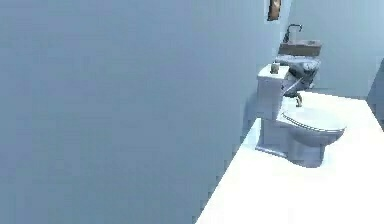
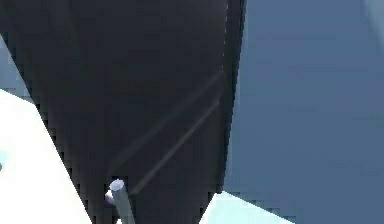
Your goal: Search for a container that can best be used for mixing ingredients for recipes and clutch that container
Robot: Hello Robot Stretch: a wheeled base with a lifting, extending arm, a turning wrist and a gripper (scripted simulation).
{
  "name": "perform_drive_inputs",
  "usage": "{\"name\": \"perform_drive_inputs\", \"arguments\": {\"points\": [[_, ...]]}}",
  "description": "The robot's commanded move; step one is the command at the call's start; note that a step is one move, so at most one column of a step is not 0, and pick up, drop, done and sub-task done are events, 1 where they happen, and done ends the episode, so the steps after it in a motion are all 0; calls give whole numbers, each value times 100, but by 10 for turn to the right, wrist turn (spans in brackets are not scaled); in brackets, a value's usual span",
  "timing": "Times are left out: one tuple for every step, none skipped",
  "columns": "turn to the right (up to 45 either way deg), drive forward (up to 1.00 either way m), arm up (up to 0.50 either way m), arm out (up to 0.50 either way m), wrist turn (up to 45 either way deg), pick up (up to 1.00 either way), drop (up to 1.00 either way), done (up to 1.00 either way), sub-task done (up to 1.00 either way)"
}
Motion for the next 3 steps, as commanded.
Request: {"name": "perform_drive_inputs", "arguments": {"points": [[0,20,0,0,0,0,0,0,0],[450,0,0,0,0,0,0,0,0],[60,0,0,0,0,0,0,0,0]]}}
